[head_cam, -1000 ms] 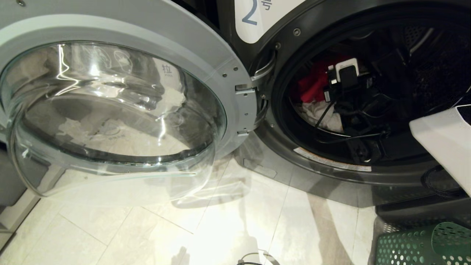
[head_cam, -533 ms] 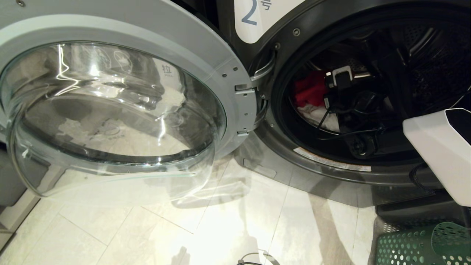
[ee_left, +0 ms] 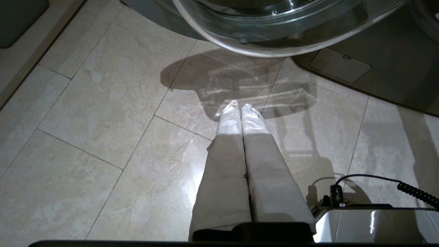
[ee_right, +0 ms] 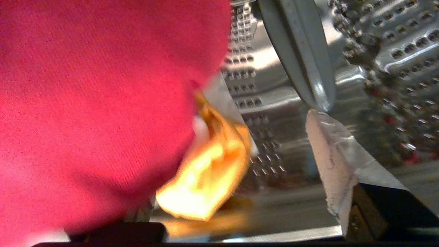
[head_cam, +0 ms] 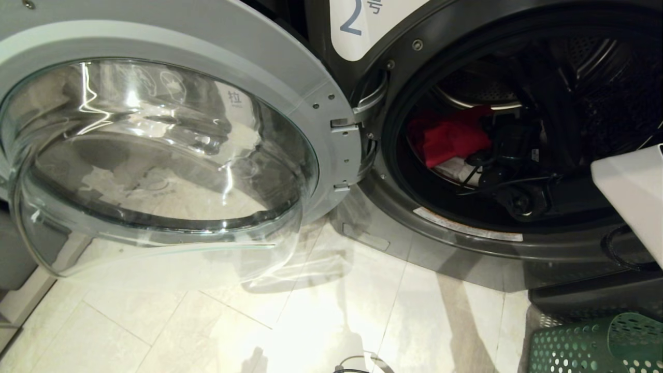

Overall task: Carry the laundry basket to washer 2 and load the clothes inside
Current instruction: Place the clothes into the washing machine, then close the washing machine door with the left hand

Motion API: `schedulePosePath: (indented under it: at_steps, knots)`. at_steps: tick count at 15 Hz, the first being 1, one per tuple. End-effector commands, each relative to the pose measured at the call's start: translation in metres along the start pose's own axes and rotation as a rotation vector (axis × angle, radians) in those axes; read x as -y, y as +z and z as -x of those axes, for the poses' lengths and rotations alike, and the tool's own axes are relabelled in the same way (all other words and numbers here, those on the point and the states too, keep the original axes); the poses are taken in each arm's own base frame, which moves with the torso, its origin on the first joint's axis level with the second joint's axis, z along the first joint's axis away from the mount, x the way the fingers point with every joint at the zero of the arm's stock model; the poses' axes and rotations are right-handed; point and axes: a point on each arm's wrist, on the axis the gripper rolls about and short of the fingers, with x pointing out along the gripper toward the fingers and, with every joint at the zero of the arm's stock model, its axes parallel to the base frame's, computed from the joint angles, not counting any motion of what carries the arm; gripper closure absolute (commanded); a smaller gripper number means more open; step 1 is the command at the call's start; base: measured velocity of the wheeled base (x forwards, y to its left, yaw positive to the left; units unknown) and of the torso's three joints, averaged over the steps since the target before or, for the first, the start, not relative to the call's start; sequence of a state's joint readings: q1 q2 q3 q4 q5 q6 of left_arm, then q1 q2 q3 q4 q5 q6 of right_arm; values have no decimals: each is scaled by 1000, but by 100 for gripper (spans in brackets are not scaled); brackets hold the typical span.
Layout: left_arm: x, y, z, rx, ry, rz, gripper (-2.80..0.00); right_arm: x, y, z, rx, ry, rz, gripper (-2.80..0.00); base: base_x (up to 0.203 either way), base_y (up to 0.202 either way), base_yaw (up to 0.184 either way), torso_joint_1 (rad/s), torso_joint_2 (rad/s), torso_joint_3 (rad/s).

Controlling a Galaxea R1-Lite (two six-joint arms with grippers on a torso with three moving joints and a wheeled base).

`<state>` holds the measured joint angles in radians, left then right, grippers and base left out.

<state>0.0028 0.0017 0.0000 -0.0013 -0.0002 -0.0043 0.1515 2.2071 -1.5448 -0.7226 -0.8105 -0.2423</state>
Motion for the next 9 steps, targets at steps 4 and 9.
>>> schedulePosePath:
  at_steps: [4, 9]
  knots:
    - [0, 0, 0, 0, 1, 0, 0, 36, 29, 70, 24, 106, -11, -280, 0, 0, 0, 0, 0, 0]
    - [0, 0, 0, 0, 1, 0, 0, 84, 37, 155, 42, 238, 4, -280, 0, 0, 0, 0, 0, 0]
